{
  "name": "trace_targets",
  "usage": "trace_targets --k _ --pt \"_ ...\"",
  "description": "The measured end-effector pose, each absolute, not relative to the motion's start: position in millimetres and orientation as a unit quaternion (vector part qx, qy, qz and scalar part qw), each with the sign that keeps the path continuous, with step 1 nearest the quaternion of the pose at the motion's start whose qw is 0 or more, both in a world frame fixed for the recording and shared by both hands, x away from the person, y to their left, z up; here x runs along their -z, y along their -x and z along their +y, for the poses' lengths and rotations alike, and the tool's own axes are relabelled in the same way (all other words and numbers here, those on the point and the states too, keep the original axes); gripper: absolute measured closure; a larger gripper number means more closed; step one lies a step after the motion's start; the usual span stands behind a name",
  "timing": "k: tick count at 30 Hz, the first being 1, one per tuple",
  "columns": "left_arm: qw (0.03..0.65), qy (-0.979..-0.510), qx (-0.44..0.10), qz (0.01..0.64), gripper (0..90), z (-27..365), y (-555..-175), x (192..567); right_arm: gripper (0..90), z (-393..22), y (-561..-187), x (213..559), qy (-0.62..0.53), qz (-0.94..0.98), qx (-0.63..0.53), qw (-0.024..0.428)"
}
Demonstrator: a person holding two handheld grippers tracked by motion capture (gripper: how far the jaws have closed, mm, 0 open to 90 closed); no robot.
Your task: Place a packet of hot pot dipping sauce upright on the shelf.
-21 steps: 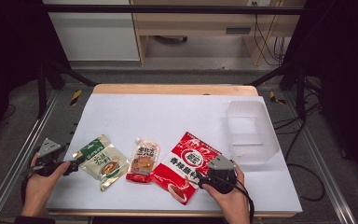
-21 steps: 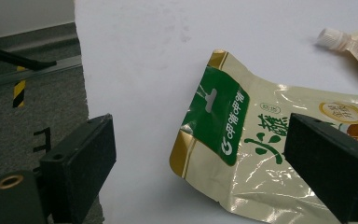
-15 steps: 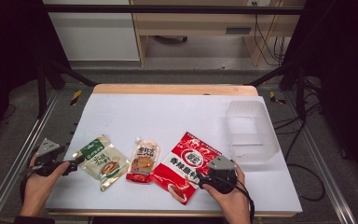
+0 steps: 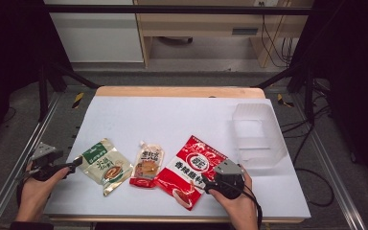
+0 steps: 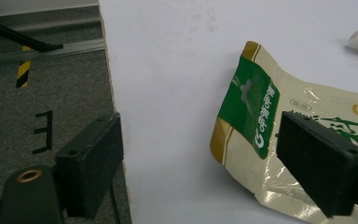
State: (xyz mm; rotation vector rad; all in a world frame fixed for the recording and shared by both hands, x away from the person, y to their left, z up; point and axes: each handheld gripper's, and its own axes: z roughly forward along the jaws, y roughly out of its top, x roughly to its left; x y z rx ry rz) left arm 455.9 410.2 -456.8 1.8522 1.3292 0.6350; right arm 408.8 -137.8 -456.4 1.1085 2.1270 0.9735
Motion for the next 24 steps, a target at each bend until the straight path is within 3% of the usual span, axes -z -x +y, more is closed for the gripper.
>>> trace_targets --k 12,24 --pt "0.375 -0.749 -0.190 0.513 31.1 399.8 -461.6 467.7 20.4 -139.6 -408.8 455.9 -0.416 0.789 -0.363 0.270" --pt "0.391 -0.759 -0.156 0.496 57.4 386.8 -453.7 463.7 22.0 -138.7 -409.7 455.8 -0.411 0.791 -0.364 0.269"
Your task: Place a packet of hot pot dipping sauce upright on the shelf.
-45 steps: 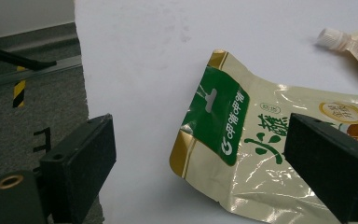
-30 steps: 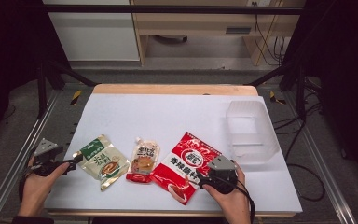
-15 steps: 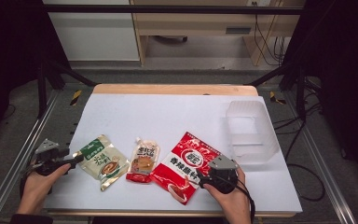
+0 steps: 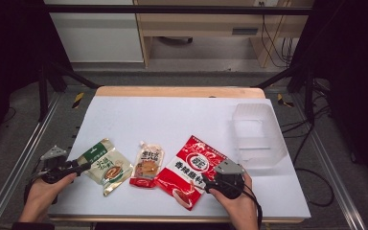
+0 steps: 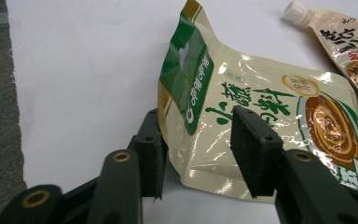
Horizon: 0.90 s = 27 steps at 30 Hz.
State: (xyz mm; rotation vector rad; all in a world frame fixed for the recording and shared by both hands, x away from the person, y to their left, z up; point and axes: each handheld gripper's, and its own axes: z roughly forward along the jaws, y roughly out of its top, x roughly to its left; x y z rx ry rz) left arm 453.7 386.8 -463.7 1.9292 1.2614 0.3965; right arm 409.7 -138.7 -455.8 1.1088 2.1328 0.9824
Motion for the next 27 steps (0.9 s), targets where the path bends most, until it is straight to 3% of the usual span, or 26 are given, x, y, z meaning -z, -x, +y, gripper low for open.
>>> trace_targets --k 3,12,27 --pt "0.382 -0.764 -0.154 0.497 61.6 385.5 -454.8 464.8 22.1 -138.7 -410.0 455.8 -0.410 0.791 -0.365 0.270" --pt "0.348 -0.787 -0.172 0.480 88.5 380.2 -458.8 464.1 23.0 -140.3 -409.1 454.7 -0.409 0.787 -0.372 0.273" --pt "0.358 -0.804 -0.233 0.414 90.0 368.2 -458.9 420.0 22.9 -140.5 -410.0 448.1 -0.405 0.782 -0.390 0.270"
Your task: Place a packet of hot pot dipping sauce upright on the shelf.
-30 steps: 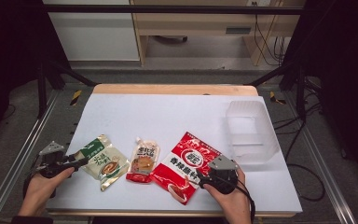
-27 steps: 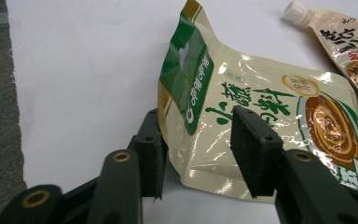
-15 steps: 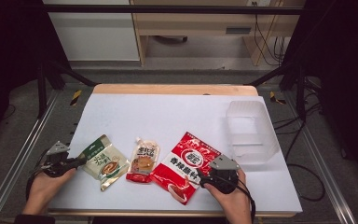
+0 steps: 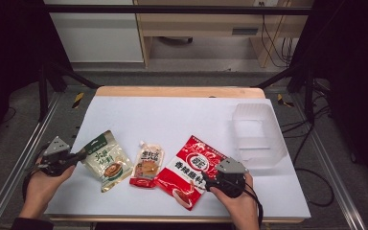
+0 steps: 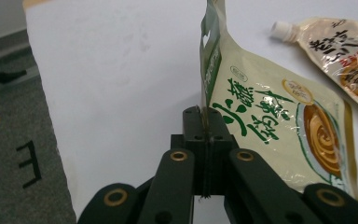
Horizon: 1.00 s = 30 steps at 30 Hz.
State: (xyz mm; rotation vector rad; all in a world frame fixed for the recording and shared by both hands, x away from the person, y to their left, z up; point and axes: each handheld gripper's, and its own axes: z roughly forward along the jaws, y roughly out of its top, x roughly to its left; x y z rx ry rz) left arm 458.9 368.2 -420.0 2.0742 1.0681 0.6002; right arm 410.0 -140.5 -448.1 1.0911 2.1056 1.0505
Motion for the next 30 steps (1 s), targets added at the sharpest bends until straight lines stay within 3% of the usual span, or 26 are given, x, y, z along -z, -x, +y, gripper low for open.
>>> trace_targets --k 10,18,30 --pt "0.353 -0.845 -0.222 0.335 90.0 340.4 -464.2 366.8 17.7 -131.5 -426.4 409.5 -0.357 0.804 -0.400 0.257" --pt "0.343 -0.877 -0.212 0.262 90.0 307.6 -460.1 329.9 10.9 -117.8 -447.7 377.1 -0.305 0.841 -0.394 0.211" --pt "0.337 -0.884 -0.237 0.223 90.0 289.2 -464.9 291.4 20.5 -99.5 -465.4 328.0 -0.235 0.878 -0.362 0.209"
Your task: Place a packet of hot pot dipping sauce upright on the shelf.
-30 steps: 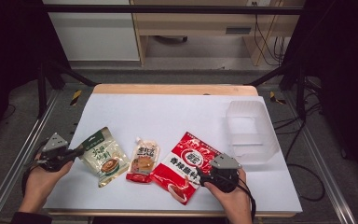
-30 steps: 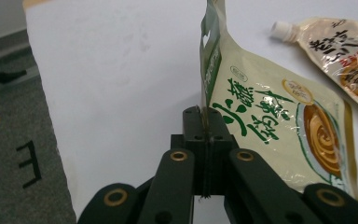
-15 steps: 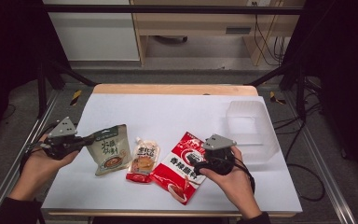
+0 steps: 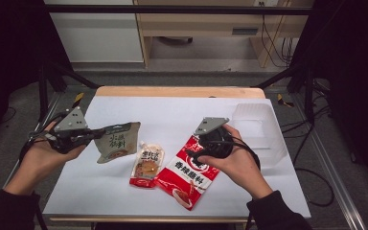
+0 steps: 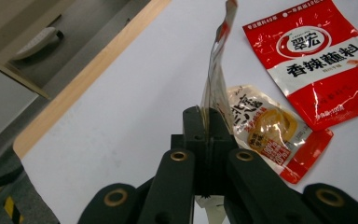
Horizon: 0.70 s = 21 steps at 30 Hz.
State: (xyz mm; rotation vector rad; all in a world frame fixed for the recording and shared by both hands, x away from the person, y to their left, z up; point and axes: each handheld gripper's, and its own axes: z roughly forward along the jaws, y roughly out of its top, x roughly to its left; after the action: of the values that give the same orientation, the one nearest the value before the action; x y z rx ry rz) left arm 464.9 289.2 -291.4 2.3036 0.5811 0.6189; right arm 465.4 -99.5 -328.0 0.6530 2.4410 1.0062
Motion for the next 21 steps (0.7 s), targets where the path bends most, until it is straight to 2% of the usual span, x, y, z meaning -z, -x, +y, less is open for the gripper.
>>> trace_targets --k 9,16,21 --pt "0.359 -0.881 -0.223 0.214 90.0 279.5 -479.5 280.8 25.4 -88.3 -480.6 305.8 -0.193 0.901 -0.335 0.199" --pt "0.353 -0.890 -0.212 0.197 90.0 265.8 -494.8 280.5 20.2 -70.5 -499.7 296.2 -0.158 0.924 -0.293 0.186" --pt "0.347 -0.895 -0.208 0.186 90.0 258.3 -499.6 285.0 26.2 -58.2 -503.2 296.9 -0.135 0.932 -0.283 0.182"
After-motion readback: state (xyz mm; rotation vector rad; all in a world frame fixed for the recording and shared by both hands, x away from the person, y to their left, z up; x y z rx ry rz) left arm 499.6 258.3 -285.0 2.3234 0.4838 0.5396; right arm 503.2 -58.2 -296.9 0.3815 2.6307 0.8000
